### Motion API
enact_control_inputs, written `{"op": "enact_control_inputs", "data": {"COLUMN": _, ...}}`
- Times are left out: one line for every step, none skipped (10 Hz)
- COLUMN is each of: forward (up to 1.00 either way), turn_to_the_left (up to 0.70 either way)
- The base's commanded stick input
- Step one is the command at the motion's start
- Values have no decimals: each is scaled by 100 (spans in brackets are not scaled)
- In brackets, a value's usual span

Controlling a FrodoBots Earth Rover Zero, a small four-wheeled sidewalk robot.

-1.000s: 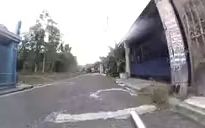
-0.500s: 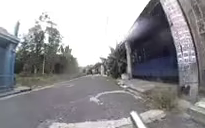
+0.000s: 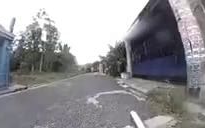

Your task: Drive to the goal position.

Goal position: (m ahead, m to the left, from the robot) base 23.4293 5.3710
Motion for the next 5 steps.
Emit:
{"op": "enact_control_inputs", "data": {"forward": 50, "turn_to_the_left": -14}}
{"op": "enact_control_inputs", "data": {"forward": 50, "turn_to_the_left": -9}}
{"op": "enact_control_inputs", "data": {"forward": 50, "turn_to_the_left": -4}}
{"op": "enact_control_inputs", "data": {"forward": 50, "turn_to_the_left": 0}}
{"op": "enact_control_inputs", "data": {"forward": 50, "turn_to_the_left": 0}}
